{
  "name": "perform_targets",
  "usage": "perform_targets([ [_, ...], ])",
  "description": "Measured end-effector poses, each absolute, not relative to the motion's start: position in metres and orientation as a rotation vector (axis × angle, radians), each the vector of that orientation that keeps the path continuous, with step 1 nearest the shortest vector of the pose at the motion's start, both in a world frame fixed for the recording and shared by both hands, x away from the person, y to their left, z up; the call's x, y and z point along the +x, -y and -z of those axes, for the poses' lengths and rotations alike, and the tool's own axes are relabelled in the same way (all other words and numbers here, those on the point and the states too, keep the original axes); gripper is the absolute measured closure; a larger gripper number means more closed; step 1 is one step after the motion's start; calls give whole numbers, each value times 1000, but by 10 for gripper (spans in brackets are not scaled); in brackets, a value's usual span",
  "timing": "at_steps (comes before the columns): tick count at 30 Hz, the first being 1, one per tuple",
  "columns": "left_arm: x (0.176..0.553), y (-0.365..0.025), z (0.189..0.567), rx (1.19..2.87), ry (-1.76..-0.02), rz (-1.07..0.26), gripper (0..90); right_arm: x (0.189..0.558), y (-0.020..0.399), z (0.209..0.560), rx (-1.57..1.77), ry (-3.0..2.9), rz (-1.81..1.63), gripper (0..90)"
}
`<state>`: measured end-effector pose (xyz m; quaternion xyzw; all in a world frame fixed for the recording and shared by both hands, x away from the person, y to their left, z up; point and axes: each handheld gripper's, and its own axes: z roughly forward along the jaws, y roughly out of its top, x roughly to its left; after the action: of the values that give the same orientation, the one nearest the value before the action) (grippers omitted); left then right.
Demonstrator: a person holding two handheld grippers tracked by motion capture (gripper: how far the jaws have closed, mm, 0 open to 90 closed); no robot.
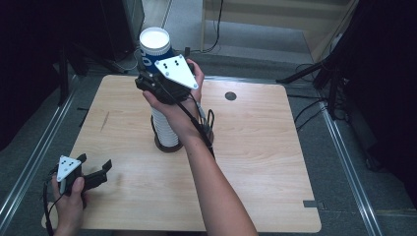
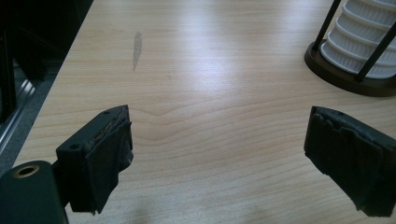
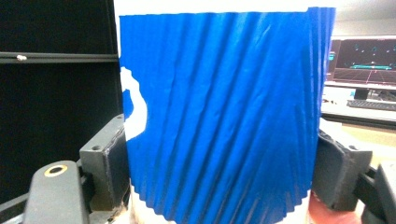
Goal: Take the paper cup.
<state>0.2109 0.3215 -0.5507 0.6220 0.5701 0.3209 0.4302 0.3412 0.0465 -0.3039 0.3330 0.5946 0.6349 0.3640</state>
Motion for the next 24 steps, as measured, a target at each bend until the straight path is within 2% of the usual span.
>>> perform_targets([
  [24, 212, -321, 551, 1552, -1425, -803, 85, 332, -3, 288, 890, -1438, -1614, 198],
])
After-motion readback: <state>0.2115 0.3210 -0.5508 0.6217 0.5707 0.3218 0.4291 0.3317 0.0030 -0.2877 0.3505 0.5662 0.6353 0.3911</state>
